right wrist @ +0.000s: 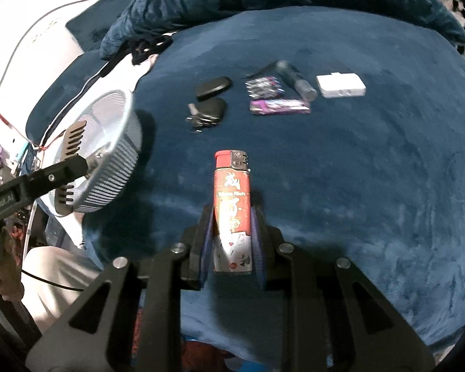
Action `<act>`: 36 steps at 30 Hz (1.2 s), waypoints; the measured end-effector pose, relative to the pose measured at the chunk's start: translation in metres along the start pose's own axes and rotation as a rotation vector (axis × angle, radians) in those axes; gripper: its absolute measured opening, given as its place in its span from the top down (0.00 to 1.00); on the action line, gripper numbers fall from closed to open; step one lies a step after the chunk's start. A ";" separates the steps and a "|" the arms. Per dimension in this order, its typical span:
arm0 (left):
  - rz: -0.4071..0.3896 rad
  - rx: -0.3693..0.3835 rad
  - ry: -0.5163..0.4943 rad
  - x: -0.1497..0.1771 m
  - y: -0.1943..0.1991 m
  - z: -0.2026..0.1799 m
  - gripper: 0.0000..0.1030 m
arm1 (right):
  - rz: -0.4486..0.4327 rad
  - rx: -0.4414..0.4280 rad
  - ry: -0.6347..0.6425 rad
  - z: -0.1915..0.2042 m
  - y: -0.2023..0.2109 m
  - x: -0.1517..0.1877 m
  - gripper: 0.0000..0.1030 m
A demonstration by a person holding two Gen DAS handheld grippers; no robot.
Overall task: Organize rigid objects
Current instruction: 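Carry the comb and red lighter over the basket and release both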
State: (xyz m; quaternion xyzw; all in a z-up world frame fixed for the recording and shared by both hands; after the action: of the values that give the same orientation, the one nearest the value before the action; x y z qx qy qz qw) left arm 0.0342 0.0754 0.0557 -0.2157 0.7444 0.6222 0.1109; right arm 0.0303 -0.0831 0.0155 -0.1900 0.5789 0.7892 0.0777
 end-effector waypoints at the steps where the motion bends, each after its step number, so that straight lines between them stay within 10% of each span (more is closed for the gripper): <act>1: -0.007 -0.005 0.011 -0.002 0.003 0.008 0.52 | -0.001 0.000 0.012 0.008 0.000 -0.003 0.77; 16: -0.052 -0.074 0.210 -0.017 0.016 0.144 0.52 | -0.014 -0.019 0.194 0.133 -0.022 -0.046 0.77; 36: -0.063 -0.054 0.241 -0.044 -0.010 0.183 0.52 | -0.006 0.033 0.222 0.184 -0.059 -0.077 0.77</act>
State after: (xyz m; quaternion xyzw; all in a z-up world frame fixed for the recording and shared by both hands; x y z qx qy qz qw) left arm 0.0586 0.2607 0.0288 -0.3149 0.7283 0.6076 0.0341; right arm 0.0827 0.1166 0.0406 -0.2769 0.5961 0.7534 0.0184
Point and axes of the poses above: each gripper's, at about its wrist camera, not at the fingertips, and y roughly against the way its jaws point, z to its left, x to its underside, the point moved 10 cm from there along -y, roughly the way its jaws point, and after that the axes turned 4 degrees about z, right-handed, at the moved point
